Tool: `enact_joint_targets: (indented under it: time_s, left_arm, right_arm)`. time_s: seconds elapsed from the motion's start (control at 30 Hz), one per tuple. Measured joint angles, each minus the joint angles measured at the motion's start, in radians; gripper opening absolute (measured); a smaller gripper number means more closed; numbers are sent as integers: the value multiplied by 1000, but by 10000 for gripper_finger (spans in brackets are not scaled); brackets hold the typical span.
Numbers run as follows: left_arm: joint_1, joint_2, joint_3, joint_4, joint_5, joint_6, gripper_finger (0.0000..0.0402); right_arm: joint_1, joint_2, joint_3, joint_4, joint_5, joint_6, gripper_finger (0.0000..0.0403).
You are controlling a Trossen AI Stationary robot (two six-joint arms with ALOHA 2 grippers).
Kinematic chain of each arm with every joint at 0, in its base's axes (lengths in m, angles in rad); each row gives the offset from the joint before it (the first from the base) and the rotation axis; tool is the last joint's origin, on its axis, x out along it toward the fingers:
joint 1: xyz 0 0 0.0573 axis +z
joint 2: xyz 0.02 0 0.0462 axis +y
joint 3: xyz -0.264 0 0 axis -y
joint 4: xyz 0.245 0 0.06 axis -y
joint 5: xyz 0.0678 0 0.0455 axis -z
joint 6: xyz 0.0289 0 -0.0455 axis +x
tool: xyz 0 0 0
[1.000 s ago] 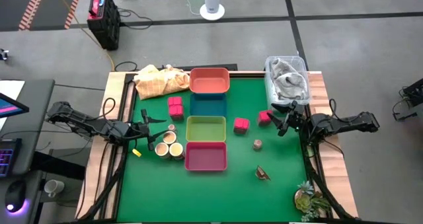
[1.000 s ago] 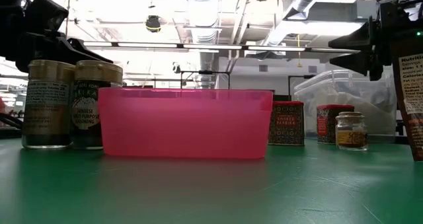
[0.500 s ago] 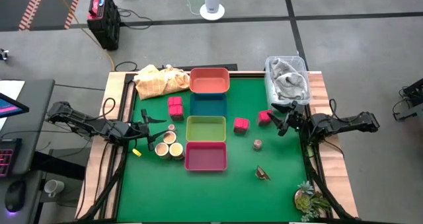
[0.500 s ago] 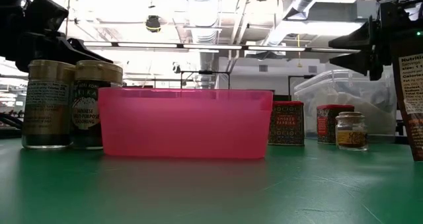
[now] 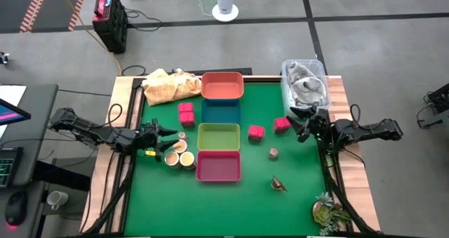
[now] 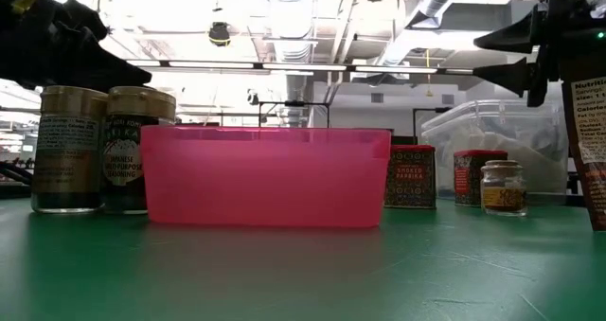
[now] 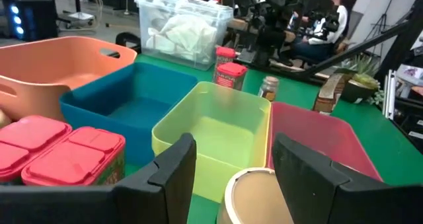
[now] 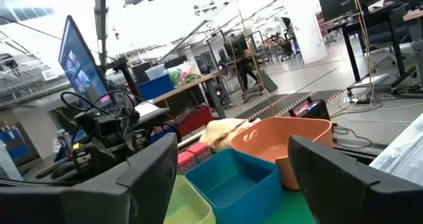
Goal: Sort spices by type
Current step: Put the bottom right red seasoning bottle into the green bin
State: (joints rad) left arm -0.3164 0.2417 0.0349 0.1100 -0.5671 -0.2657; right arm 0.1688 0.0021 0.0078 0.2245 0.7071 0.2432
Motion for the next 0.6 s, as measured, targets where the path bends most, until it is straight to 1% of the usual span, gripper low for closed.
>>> enact_joint_targets:
  time_s: [0.07, 0.1, 0.2, 0.27, 0.33, 0.43, 0.6]
  left_arm:
    - [0, 0, 0, -13, 0, -16, 187]
    - [0, 0, 0, -20, 0, -32, 187]
    - [0, 0, 0, -24, 1, -100, 187]
    - [1, 0, 0, -23, 2, -167, 187]
    - [7, 0, 3, -7, 7, -171, 187]
    - [17, 1, 29, -9, 49, -148, 187]
    - [35, 0, 113, -21, 64, -84, 187]
  right_arm:
    - [2, 0, 0, 0, -11, 12, 312]
    - [2, 0, 0, -1, -37, 29, 312]
    - [2, 0, 2, -13, -169, 30, 312]
    - [3, 8, 16, -61, -213, 30, 312]
    - [9, 32, 37, -97, -214, 37, 312]
    - [10, 98, 78, -168, -215, 38, 312]
    - [10, 288, 176, -275, -213, 1, 312]
